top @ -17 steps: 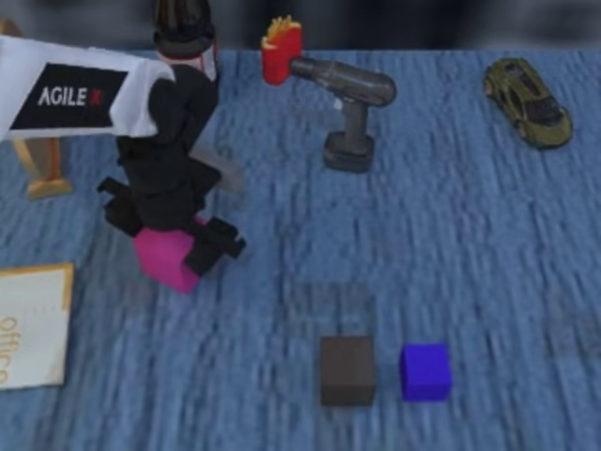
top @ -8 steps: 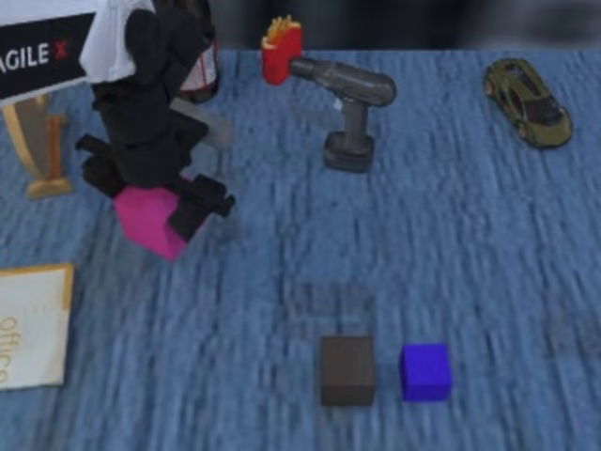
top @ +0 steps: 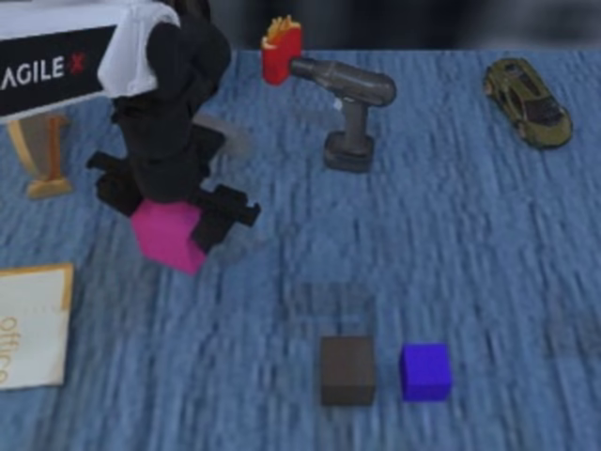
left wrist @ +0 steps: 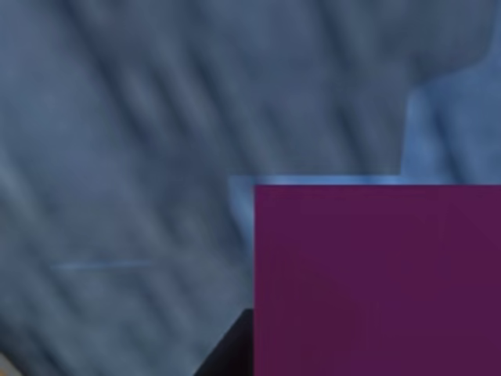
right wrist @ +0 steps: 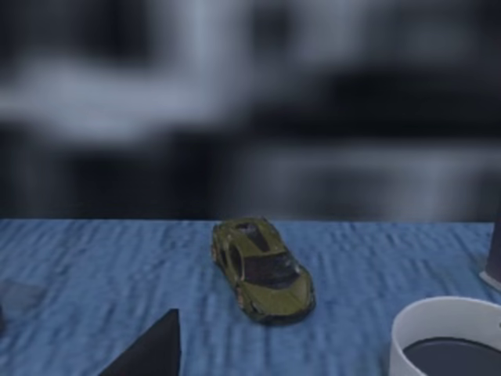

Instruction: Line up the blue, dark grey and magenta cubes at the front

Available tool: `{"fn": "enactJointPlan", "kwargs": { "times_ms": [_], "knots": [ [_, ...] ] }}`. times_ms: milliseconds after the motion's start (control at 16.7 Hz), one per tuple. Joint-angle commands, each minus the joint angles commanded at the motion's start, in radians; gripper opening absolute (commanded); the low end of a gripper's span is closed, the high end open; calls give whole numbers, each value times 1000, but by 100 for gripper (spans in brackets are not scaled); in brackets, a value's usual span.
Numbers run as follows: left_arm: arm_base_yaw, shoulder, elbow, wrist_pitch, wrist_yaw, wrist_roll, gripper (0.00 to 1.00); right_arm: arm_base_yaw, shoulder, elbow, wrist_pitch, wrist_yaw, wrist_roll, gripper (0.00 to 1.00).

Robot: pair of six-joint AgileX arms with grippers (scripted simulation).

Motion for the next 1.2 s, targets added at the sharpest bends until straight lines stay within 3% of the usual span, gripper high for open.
{"fn": "enactJointPlan", "kwargs": {
  "times_ms": [420, 600, 780, 1200],
  "knots": [
    [-184, -174, -216, 21, -4, -509, 0, 0, 0, 0, 0, 0, 0, 100],
    [-249, -247, -295, 36, -6, -671, 0, 0, 0, 0, 0, 0, 0, 100],
    [-279, -287, -332, 47, -8, -736, 0, 0, 0, 0, 0, 0, 0, 100],
    [-277, -267, -356, 86, -8, -732, 0, 0, 0, 0, 0, 0, 0, 100]
  ]
}}
